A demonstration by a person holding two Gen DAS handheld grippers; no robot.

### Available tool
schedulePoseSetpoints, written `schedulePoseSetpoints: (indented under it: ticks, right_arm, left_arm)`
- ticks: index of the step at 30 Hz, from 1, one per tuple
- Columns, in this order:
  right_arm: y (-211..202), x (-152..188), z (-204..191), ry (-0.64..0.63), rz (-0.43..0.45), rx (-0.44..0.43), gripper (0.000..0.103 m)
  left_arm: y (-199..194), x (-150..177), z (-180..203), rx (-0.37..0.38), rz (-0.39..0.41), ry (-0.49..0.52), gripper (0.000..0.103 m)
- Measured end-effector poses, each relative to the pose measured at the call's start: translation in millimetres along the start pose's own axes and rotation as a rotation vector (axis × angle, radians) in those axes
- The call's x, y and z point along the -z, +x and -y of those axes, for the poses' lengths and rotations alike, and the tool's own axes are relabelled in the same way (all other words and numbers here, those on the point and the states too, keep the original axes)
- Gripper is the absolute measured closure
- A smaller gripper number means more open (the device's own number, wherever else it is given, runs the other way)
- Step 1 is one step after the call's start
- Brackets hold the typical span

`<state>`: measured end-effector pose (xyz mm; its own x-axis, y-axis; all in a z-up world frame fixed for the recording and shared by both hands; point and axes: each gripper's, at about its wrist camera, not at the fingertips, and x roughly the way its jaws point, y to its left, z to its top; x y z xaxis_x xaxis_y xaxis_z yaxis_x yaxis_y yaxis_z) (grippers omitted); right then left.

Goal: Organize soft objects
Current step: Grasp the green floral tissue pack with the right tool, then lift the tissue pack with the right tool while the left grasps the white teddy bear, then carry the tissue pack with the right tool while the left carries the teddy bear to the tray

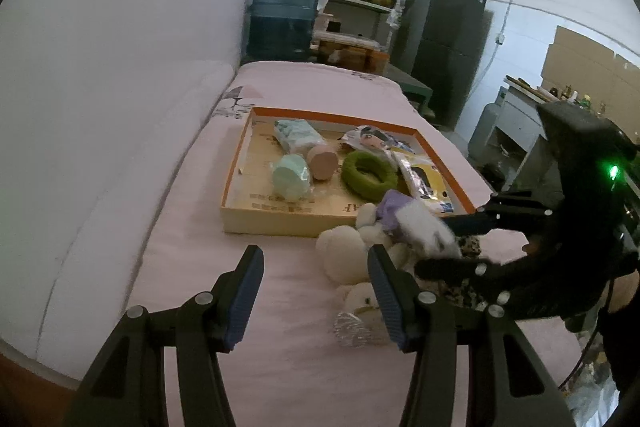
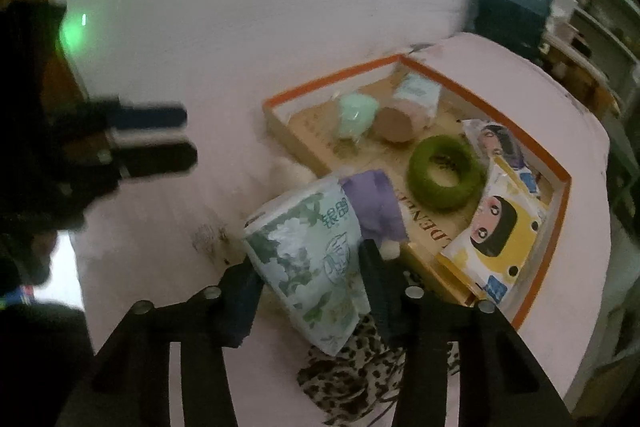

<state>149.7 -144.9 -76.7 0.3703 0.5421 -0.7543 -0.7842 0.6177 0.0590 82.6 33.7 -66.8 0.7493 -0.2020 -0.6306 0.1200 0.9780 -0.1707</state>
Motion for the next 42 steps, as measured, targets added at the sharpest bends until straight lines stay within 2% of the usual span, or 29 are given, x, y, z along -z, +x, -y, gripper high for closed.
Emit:
schedulePoseSetpoints:
  ticks: [3,7,10,16,26,28,32,42]
  right_arm:
    - [-15.9,3.2,5.8,0.095,0.071,-0.004,0.064]
    - [-39.5,15.0,8.6,0.230,0.178,0.006,0.066]
    - [-56.5,25.0,0.2,0.272,0.235,0.047,0.067]
    - [-76.0,47.3,-13.1,0.379,0.312,0.023,0.067]
    - [-75.5,67.5,-25.5,0.451,0.305,0.021,0.067]
    - [-72.3,68.8,-27.2,0.455,0.294,0.023,0.067]
    - [-64.1,68.9,-31.1,0.461,0.269,0.036,0.066]
    - [-64.1,65.0,-34.7,0.471,0.257,0.079,0.067]
  left_arm:
    - [3.9,3.5,5.5,0.048,-0.015,0.021,0.049]
    - [18.4,12.8,16.9,0.134,-0.074,0.068,0.049]
    - [30.7,19.8,23.1,0.158,-0.106,0.101,0.049]
    - [48.4,25.5,25.8,0.191,-0.138,0.140,0.049]
    - [63.9,33.5,21.0,0.205,-0.174,0.106,0.051]
    - [63.0,34.8,20.9,0.198,-0.166,0.102,0.057]
    - [60.5,37.9,16.7,0.210,-0.161,0.072,0.061]
    - [35.4,36.0,11.6,0.224,-0.109,0.030,0.064]
